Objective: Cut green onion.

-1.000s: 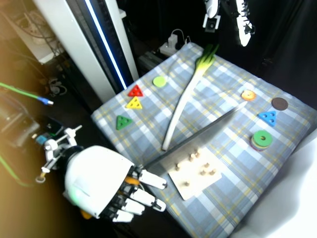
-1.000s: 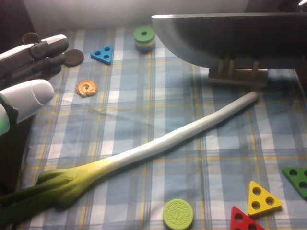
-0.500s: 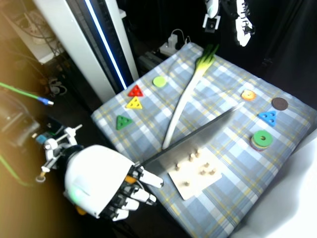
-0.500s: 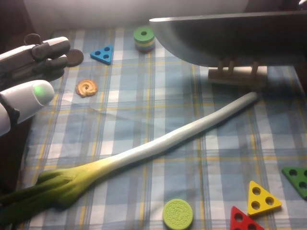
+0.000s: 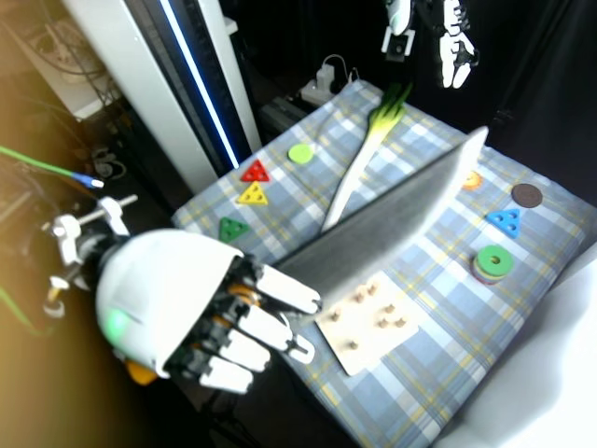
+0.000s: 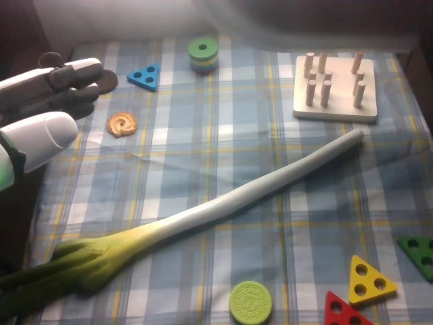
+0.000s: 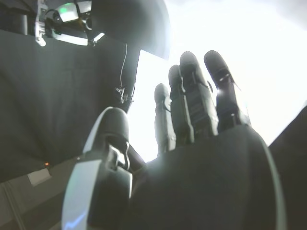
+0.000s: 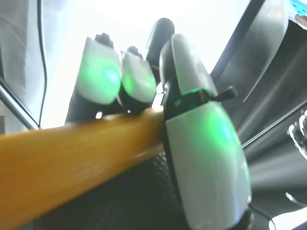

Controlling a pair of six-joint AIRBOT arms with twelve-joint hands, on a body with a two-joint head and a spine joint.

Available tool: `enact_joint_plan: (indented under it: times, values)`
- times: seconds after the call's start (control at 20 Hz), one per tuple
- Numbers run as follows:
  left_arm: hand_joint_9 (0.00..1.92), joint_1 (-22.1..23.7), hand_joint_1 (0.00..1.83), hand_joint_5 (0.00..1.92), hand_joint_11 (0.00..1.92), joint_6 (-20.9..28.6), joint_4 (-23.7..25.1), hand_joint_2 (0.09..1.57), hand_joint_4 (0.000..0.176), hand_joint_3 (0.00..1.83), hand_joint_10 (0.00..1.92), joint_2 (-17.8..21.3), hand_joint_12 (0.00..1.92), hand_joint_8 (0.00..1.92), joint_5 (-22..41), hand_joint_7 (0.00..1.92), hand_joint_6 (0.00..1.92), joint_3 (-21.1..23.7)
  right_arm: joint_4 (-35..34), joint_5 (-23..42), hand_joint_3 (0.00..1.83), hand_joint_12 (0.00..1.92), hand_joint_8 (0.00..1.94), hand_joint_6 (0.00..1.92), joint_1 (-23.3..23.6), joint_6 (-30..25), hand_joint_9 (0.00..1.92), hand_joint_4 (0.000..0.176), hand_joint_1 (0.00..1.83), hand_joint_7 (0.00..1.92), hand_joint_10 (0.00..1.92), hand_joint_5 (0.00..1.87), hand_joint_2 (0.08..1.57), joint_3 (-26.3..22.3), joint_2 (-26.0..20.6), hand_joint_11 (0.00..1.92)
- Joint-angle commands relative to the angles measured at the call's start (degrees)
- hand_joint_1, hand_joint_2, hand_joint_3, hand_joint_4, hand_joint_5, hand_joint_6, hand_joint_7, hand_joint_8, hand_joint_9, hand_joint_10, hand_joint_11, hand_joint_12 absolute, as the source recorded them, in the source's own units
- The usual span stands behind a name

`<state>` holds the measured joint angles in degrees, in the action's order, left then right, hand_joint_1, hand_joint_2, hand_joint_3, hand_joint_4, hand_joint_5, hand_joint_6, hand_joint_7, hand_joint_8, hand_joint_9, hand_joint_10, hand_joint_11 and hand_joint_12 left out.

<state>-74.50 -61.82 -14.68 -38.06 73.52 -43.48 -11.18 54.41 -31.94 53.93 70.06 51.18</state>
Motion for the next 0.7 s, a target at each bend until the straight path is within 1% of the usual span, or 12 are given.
enact_joint_plan:
  times: [0.0, 0.1, 0.15, 0.2, 0.25, 0.3, 0.35, 0.4, 0.45, 0.55, 0.6, 0.65]
  values:
    - [0.41, 0.8, 0.3, 0.34, 0.0, 0.5, 0.0, 1.43, 0.113, 0.0, 0.01, -0.1, 0.78, 0.01, 5.2, 0.4, 0.0, -0.4, -0.7, 10.3, 0.0, 1.92, 1.94, 1.92, 0.8, -0.5, 1.32, 0.176, 1.37, 1.18, 1.92, 0.98, 1.25, -0.3, -0.6, 1.32]
    - [0.41, 2.9, 0.3, 0.34, 0.0, 0.4, 3.0, 1.43, 0.113, 0.0, 0.01, -0.1, 0.78, 0.01, 0.8, 0.41, 0.0, -1.3, -0.6, 12.1, 0.0, 1.92, 1.94, 1.92, 0.8, -0.5, 1.3, 0.176, 1.37, 1.17, 1.92, 0.98, 1.24, -1.2, -0.3, 1.29]
    - [0.45, 5.1, 0.37, 0.42, 0.0, 0.0, 4.9, 1.43, 0.128, 0.0, 0.01, -0.3, 0.9, 0.01, -2.3, 0.44, 0.01, -1.7, -0.4, 12.7, 0.0, 1.92, 1.94, 1.92, 0.8, -0.5, 1.38, 0.176, 1.45, 1.22, 1.92, 0.94, 1.23, -1.7, -0.1, 1.41]
    - [0.45, 7.5, 0.43, 0.44, 0.01, -1.8, 6.5, 1.41, 0.142, 0.0, 0.01, -0.5, 0.92, 0.0, -5.9, 0.44, 0.01, -1.9, 0.1, 13.0, 0.0, 1.92, 1.94, 1.92, 0.8, -0.5, 1.44, 0.176, 1.47, 1.27, 1.92, 0.94, 1.23, -2.1, 0.1, 1.45]
    - [0.5, 10.1, 0.6, 0.48, 0.08, -5.1, 7.7, 1.34, 0.133, 0.0, 0.0, -1.0, 0.86, 0.0, -10.0, 0.46, 0.01, -1.9, 0.8, 13.1, 0.0, 1.92, 1.94, 1.92, 0.7, -0.5, 1.46, 0.176, 1.47, 1.26, 1.92, 0.92, 1.23, -2.4, 0.2, 1.48]
    - [0.51, 13.2, 0.64, 0.48, 0.12, -8.4, 8.6, 1.32, 0.131, 0.0, 0.0, -1.9, 0.8, 0.0, -14.3, 0.47, 0.0, -1.9, 1.6, 13.0, 0.0, 1.92, 1.94, 1.92, 0.4, -0.5, 1.46, 0.176, 1.47, 1.26, 1.92, 0.91, 1.23, -2.7, 0.2, 1.48]
    - [0.46, 15.6, 0.41, 0.4, 0.12, -11.1, 9.3, 1.37, 0.155, 0.0, 0.0, -3.0, 0.7, 0.0, -18.4, 0.42, 0.0, -2.2, 2.2, 13.0, 0.0, 1.92, 1.94, 1.92, 0.0, -0.5, 1.43, 0.176, 1.51, 1.22, 1.92, 0.94, 1.23, -3.0, 0.2, 1.48]
    - [0.42, 19.0, 0.25, 0.36, 0.12, -12.3, 11.1, 1.4, 0.159, 0.0, 0.0, -5.0, 0.62, 0.0, -23.1, 0.4, 0.0, -3.2, 2.9, 13.0, 0.0, 1.92, 1.94, 1.92, -0.3, -0.5, 1.39, 0.176, 1.5, 1.18, 1.92, 0.95, 1.24, -3.4, 0.0, 1.44]
    - [0.41, 20.0, 0.2, 0.32, 0.14, -12.3, 12.0, 1.39, 0.168, 0.0, 0.0, -5.8, 0.54, 0.0, -24.7, 0.38, 0.0, -3.6, 3.2, 13.0, 0.0, 1.92, 1.94, 1.92, -0.6, -0.5, 1.38, 0.176, 1.47, 1.18, 1.92, 0.95, 1.25, -3.7, -0.2, 1.44]
    - [0.38, 21.9, 0.07, 0.28, 0.17, -12.3, 15.1, 1.39, 0.151, 0.0, 0.0, -6.9, 0.52, 0.0, -26.8, 0.31, 0.0, -3.4, 3.6, 13.7, 0.01, 1.92, 1.94, 1.92, -1.0, -0.5, 1.43, 0.176, 1.42, 1.24, 1.92, 0.93, 1.26, -4.7, -0.6, 1.47]
    - [0.38, 22.6, 0.05, 0.29, 0.14, -12.3, 16.9, 1.4, 0.125, 0.01, 0.0, -7.1, 0.5, 0.01, -27.9, 0.33, 0.01, -3.0, 3.6, 14.6, 0.0, 1.92, 1.94, 1.92, -1.3, -0.5, 1.44, 0.176, 1.42, 1.25, 1.92, 0.93, 1.26, -5.2, -0.6, 1.47]
    - [0.34, 23.0, 0.01, 0.27, 0.06, -12.3, 18.6, 1.4, 0.078, 0.01, 0.0, -7.3, 0.47, 0.0, -29.1, 0.32, 0.0, -2.6, 3.6, 15.1, 0.0, 1.92, 1.94, 1.92, -1.5, -0.5, 1.42, 0.176, 1.44, 1.24, 1.92, 0.92, 1.25, -5.5, -0.5, 1.46]
